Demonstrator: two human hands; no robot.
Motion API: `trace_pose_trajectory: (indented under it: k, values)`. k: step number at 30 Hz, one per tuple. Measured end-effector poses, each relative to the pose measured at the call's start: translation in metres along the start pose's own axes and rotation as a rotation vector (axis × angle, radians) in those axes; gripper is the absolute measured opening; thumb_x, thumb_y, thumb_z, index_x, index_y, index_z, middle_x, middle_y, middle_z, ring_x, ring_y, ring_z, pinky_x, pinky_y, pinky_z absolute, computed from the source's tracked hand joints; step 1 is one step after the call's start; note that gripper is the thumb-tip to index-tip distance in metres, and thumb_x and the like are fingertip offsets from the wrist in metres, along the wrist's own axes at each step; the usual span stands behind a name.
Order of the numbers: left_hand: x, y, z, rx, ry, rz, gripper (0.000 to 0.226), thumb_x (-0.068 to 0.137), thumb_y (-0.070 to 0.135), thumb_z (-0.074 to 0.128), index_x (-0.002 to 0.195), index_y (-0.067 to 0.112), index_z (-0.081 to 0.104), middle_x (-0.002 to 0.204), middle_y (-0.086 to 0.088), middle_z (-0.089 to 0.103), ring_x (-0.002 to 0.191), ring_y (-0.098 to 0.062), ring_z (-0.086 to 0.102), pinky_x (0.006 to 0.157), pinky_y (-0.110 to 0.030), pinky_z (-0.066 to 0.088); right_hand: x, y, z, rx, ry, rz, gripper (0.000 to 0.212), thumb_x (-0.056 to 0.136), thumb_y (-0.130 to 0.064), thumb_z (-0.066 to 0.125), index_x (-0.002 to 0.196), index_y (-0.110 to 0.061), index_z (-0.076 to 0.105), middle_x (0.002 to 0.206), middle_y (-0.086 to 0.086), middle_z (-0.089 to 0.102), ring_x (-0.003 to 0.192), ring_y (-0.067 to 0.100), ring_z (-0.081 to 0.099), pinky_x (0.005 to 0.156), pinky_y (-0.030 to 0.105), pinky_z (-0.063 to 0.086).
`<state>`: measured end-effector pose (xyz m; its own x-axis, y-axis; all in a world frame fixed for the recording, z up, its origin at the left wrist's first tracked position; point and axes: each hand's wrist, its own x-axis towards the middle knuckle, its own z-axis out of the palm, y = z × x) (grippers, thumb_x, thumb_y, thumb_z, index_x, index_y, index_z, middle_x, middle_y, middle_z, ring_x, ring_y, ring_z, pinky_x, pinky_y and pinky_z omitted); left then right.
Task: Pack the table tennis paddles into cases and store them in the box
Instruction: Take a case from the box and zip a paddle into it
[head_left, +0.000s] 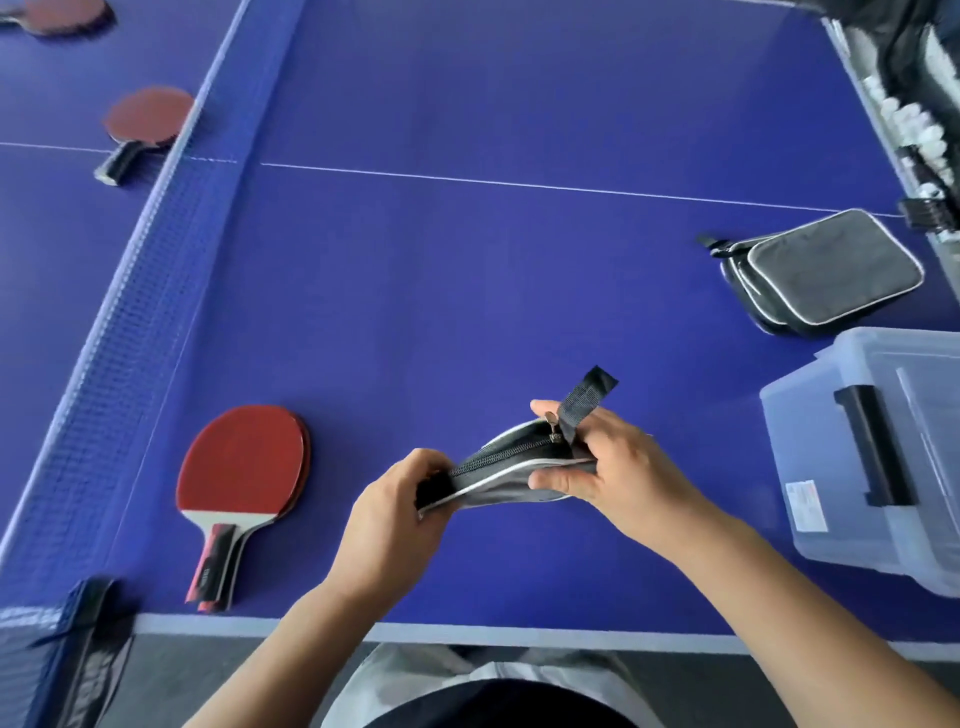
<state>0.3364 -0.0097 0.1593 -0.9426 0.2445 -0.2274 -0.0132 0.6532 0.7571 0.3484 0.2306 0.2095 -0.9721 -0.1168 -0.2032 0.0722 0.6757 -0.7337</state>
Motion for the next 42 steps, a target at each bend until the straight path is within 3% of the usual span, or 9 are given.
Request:
trace_pose_trajectory:
  k: [6, 9, 13, 16, 21, 26, 34, 37, 42]
  values:
    - [-0.025, -0.025, -0.034, -0.125, -0.035, -0.007, 0.032, 0.074, 0.036, 0.082, 0.090, 0.042, 0.055, 0.090, 0.027, 0.063, 0.083, -0.001, 0.061, 0.071, -0.016, 0.046, -0.006, -0.031, 0.044, 0.069, 0.024, 0.063, 0.046, 0.074, -0.051, 0.070, 0.117, -0.037, 0.063, 0.105, -0.040, 0.056, 0.108, -0.012, 0.052, 0.088, 0.005, 0.037]
    - [-0.035, -0.016, -0.046, -0.213, -0.033, 0.077, 0.040, 0.076, 0.064, 0.067, 0.107, 0.039, 0.061, 0.105, 0.024, 0.064, 0.103, -0.003, 0.061, 0.082, -0.010, 0.042, -0.010, -0.040, 0.053, 0.056, 0.026, 0.035, 0.037, 0.077, -0.046, 0.072, 0.112, -0.041, 0.061, 0.106, -0.052, 0.050, 0.107, -0.015, 0.051, 0.085, 0.001, 0.035]
    - [-0.028, 0.012, -0.053, -0.240, -0.003, 0.139, 0.043, 0.089, 0.061, 0.048, 0.116, 0.033, 0.066, 0.111, 0.025, 0.062, 0.117, -0.002, 0.055, 0.090, -0.009, 0.039, -0.012, -0.045, 0.057, 0.023, 0.042, -0.012, 0.045, 0.075, -0.048, 0.069, 0.116, -0.030, 0.066, 0.104, -0.042, 0.057, 0.104, -0.008, 0.056, 0.084, 0.007, 0.042]
    - [-0.013, 0.035, -0.054, -0.208, -0.097, 0.114, 0.030, 0.091, 0.057, 0.050, 0.105, 0.040, 0.070, 0.103, 0.023, 0.065, 0.109, 0.001, 0.057, 0.088, -0.012, 0.042, -0.011, -0.043, 0.059, 0.031, 0.013, -0.047, 0.040, 0.079, -0.037, 0.076, 0.117, -0.030, 0.065, 0.105, -0.021, 0.065, 0.102, 0.002, 0.062, 0.085, 0.022, 0.051]
    - [0.002, 0.060, -0.051, -0.322, -0.252, -0.029, 0.012, 0.091, 0.034, 0.066, 0.085, 0.033, 0.076, 0.083, 0.018, 0.073, 0.082, 0.001, 0.068, 0.076, -0.021, 0.053, -0.009, -0.038, 0.052, 0.060, -0.065, 0.038, 0.030, 0.081, -0.037, 0.077, 0.110, -0.030, 0.068, 0.099, -0.013, 0.071, 0.094, 0.001, 0.065, 0.079, 0.023, 0.050]
    - [0.001, 0.066, -0.043, -0.396, -0.202, -0.137, 0.008, 0.084, 0.027, 0.077, 0.078, 0.022, 0.074, 0.078, 0.006, 0.074, 0.076, -0.013, 0.070, 0.071, -0.027, 0.054, -0.012, -0.036, 0.046, 0.083, -0.104, -0.031, 0.022, 0.093, -0.012, 0.064, 0.109, -0.024, 0.071, 0.104, -0.007, 0.074, 0.104, 0.007, 0.067, 0.089, 0.026, 0.052]
    - [-0.008, 0.074, -0.033, -0.407, 0.022, -0.110, 0.019, 0.092, 0.028, 0.064, 0.073, 0.029, 0.065, 0.062, 0.018, 0.058, 0.058, -0.004, 0.048, 0.056, -0.021, 0.035, -0.007, -0.030, 0.033, 0.092, 0.034, 0.045, 0.024, 0.081, -0.041, 0.077, 0.081, -0.021, 0.063, 0.080, -0.004, 0.064, 0.076, 0.012, 0.059, 0.069, 0.032, 0.046]
    - [-0.007, 0.070, -0.033, -0.494, 0.125, -0.210, 0.015, 0.093, 0.029, 0.063, 0.078, 0.029, 0.065, 0.067, 0.017, 0.058, 0.054, -0.005, 0.044, 0.053, -0.021, 0.034, -0.007, -0.027, 0.023, 0.086, 0.083, 0.035, 0.022, 0.080, -0.045, 0.076, 0.071, -0.040, 0.056, 0.069, -0.018, 0.058, 0.068, 0.003, 0.052, 0.058, 0.014, 0.036]
    - [-0.005, 0.051, -0.041, -0.535, 0.205, -0.337, 0.018, 0.095, 0.032, 0.061, 0.079, 0.025, 0.065, 0.070, 0.011, 0.057, 0.046, -0.007, 0.033, 0.043, -0.021, 0.029, -0.012, -0.020, 0.012, 0.177, 0.155, 0.075, 0.023, 0.074, -0.046, 0.077, 0.088, -0.040, 0.059, 0.077, -0.019, 0.059, 0.071, 0.003, 0.052, 0.062, 0.011, 0.037]
